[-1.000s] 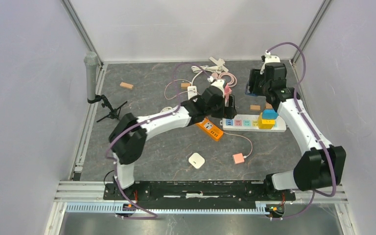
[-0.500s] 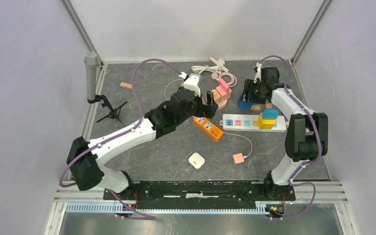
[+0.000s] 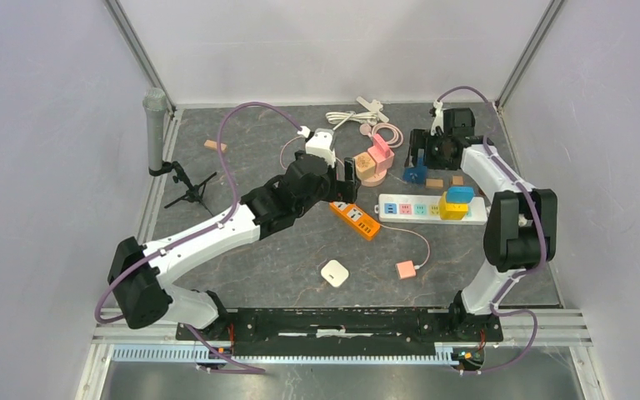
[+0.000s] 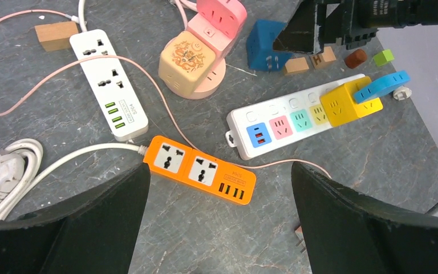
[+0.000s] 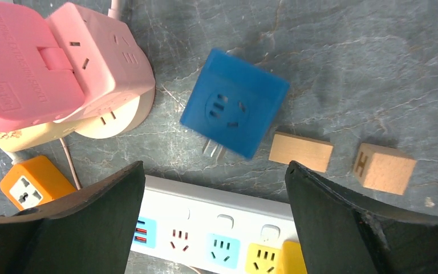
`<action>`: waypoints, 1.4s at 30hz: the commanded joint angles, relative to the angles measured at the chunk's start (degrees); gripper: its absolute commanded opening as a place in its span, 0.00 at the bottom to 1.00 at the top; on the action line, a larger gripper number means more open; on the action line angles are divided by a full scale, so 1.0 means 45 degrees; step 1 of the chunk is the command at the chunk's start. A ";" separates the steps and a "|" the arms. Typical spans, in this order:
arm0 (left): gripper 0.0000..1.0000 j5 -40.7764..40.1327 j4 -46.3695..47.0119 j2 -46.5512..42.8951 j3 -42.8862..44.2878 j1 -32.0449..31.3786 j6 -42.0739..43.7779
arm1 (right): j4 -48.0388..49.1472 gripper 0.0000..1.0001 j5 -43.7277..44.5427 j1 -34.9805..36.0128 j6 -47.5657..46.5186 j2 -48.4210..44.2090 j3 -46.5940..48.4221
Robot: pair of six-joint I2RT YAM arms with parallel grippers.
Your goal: Pull the plug off the socket
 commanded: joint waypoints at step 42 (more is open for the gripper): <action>1.00 0.2772 -0.1797 -0.0796 0.0284 0.0677 0.0904 | -0.2482 0.76 0.6051 -0.0562 0.3866 -0.6671 -0.3480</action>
